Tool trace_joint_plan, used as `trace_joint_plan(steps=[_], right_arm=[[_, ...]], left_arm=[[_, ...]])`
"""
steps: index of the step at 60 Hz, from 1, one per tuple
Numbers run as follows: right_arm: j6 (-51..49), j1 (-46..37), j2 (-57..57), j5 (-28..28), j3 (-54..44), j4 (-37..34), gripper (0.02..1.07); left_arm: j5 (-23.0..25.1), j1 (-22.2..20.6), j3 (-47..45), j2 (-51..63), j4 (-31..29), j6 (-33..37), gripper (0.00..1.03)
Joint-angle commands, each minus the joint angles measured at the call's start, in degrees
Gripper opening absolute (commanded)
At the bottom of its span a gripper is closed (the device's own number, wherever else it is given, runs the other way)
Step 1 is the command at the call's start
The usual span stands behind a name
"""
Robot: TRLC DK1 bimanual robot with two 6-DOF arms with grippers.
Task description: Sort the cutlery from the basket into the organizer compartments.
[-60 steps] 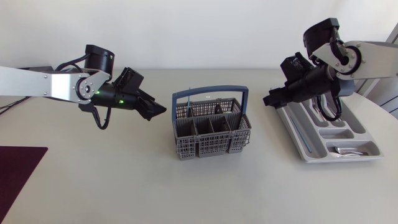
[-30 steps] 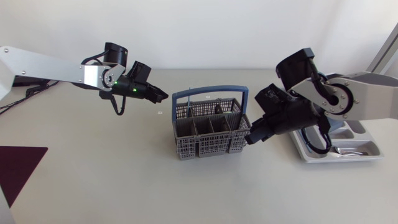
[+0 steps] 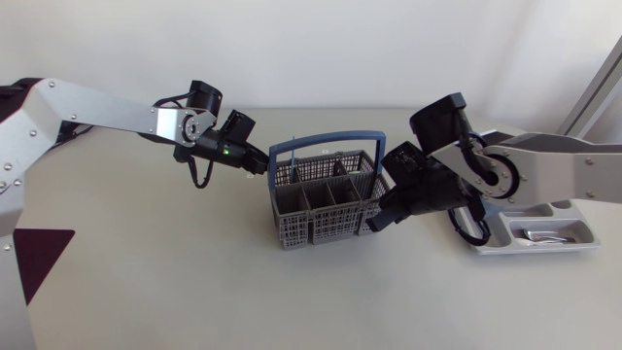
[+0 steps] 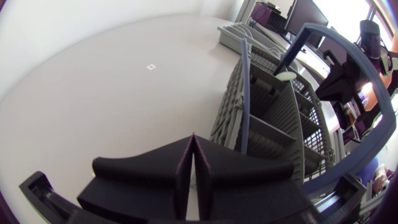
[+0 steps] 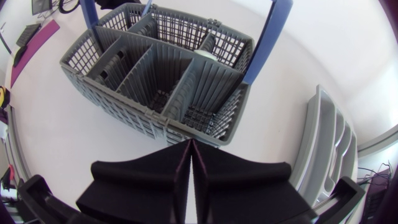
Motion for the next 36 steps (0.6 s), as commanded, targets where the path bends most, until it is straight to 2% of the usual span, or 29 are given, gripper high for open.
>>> trace_joint_plan(steps=[1,19,36], right_arm=[[0.23,-0.1,3.38,1.19,2.08,2.18,0.08],[1.2,-0.63,11.64,1.37,11.22,4.82,0.08],[3.75,-0.01,20.78,-1.09,22.82,4.82,0.08]], left_arm=[[2.37,0.58,-3.83,-2.23,-1.79,3.38,0.03],[5.62,2.34,-16.05,-11.63,-3.55,9.27,0.03],[6.24,0.94,-26.59,-21.21,-3.81,10.77,0.03]])
